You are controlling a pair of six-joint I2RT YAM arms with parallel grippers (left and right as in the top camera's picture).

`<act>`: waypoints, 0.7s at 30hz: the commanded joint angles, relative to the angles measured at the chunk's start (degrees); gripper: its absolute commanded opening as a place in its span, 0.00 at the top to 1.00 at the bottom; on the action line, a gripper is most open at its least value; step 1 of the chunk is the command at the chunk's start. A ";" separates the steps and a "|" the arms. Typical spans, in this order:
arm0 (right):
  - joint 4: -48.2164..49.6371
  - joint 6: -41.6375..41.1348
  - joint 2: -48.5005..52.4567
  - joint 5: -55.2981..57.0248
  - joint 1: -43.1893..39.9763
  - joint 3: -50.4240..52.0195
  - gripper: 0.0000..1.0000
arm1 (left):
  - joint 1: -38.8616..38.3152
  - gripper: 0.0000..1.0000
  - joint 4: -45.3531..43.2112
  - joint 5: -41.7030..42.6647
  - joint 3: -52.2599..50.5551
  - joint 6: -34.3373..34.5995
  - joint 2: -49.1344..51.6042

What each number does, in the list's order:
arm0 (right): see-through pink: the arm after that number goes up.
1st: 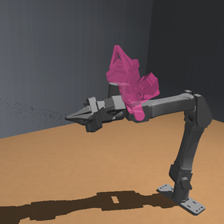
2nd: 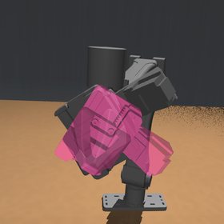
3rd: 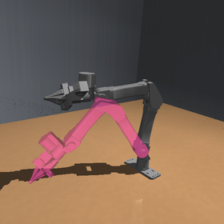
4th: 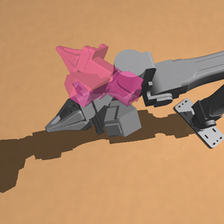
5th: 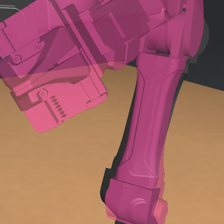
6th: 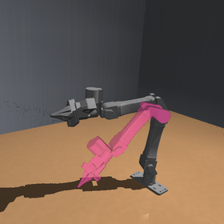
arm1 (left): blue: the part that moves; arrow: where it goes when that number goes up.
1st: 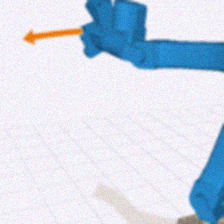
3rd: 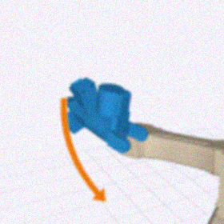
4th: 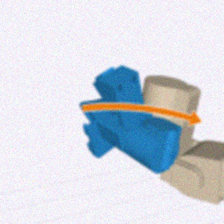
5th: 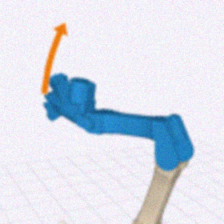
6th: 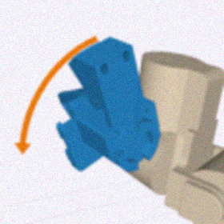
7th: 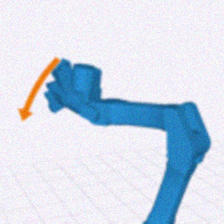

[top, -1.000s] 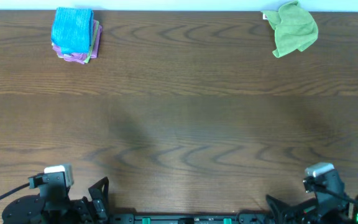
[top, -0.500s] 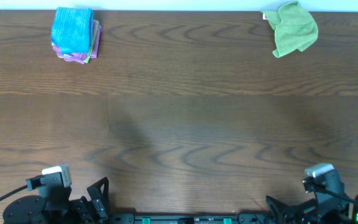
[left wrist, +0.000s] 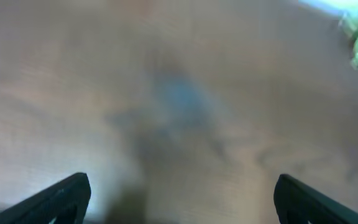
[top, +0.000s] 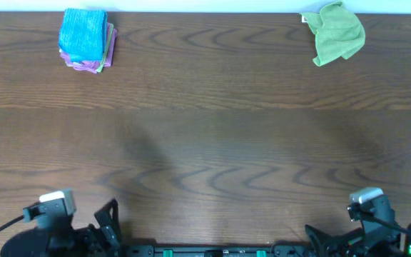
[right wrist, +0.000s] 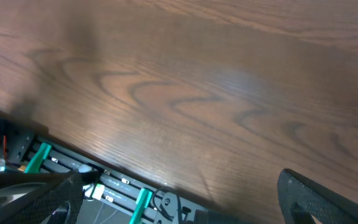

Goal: Fold the cloth

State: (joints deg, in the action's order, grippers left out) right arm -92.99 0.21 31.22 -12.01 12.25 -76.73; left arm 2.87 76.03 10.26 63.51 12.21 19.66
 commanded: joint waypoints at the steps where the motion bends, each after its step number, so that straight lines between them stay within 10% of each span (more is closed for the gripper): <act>1: -0.07 -1.01 -0.11 -0.22 0.57 0.24 0.01 | -0.28 0.05 -5.20 -2.69 -2.73 0.20 -6.99; 21: -0.07 -0.98 -0.11 -0.22 0.57 0.24 0.01 | -0.28 0.05 -37.75 -5.20 -42.25 0.72 -19.41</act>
State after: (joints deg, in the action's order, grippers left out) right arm -93.01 0.21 31.22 -12.03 12.25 -76.64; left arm 2.83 39.68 5.74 23.55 12.25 0.60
